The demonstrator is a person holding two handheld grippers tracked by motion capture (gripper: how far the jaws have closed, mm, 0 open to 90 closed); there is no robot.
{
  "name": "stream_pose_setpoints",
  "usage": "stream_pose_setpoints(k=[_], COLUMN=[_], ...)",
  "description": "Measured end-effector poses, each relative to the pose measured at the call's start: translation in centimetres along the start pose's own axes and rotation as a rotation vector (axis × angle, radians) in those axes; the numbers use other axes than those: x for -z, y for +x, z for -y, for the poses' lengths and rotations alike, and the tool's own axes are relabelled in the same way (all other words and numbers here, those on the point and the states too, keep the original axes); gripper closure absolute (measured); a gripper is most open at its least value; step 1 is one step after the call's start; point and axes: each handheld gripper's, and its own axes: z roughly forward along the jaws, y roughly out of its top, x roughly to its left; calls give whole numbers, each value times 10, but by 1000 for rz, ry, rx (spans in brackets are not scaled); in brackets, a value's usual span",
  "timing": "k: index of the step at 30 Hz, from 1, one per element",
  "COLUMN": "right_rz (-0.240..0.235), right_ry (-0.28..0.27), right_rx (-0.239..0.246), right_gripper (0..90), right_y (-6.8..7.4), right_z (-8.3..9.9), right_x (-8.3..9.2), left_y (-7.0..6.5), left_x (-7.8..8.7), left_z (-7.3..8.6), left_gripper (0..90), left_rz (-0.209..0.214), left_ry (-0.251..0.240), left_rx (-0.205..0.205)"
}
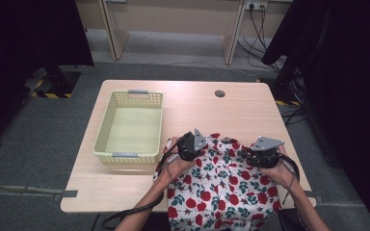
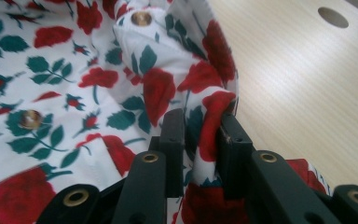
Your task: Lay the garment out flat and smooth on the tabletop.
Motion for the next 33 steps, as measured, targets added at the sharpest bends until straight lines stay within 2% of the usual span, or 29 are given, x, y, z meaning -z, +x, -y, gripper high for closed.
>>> stream_pose_setpoints(k=[2, 3, 5, 6, 7, 8, 10, 12, 15, 20, 23, 26, 28, 29, 30, 31, 32, 33], right_rz=[6, 3, -25, -33, -40, -47, -77, -102, -113, -124, -138, -161, -173, -179, -185, -198, -215, -223], right_ry=[11, 9, 11, 20, 29, 30, 38, 49, 25, 14, 50, 101, 132, 140, 135, 134, 132, 137], right_rx=[1, -8, -26, -25, -23, -29, -53, -109, -184, -315, -360, -379, -368, -372, -377, -371, -361, -348], right_gripper=[751, 745, 727, 716, 704, 695, 641, 554, 470, 388, 345, 312, 287, 283, 284, 299, 323, 384], right_y=[0, -1, -1, -1, -1, -1, -1, -2, -10, -36, -50, -56, -57, -58, -58, -58, -57, -57], right_z=[1, 1, 2, 1, 1, 1, 3, 3, -2, -18, -28, -36, -39, -41, -42, -43, -44, -45], right_x=[-2, -2, -2, -2, -3, -3, -3, -4, 0, 0, -9, -23, -35, -40, -45, -49, -53, -56], left_y=[-1, -5, -6, -3, -7, -5, -5, -6, -5, -4, -4, -3, -3, -5, -4, -2, -2, -2], left_x=[-1, -1, -2, -3, -1, -2, -1, -1, -1, -2, -2, -4, -4, -3, -3, -4, -3, -3], left_z=[1, 3, 5, 5, 7, 7, 9, 11, 11, 10, 9, 8, 8, 9, 9, 9, 9, 9], left_gripper=[781, 781, 781, 781, 781, 781, 781, 781, 781, 782, 783, 784, 784, 784, 784, 784, 784, 784], left_rz=[-1, -3, -3, -2, 1, 1, 1, 1, 2, -1, -1, -3, -1, 0, 1, 2, 3, 6], left_ry=[7, 26, 28, 17, 34, 20, 22, 21, 14, 10, 6, 4, 4, 16, 15, 5, 3, 4], left_rx=[-15, 31, 37, -14, 26, -20, -11, -10, -3, 3, 2, 7, 8, 27, 25, 14, 21, 20])
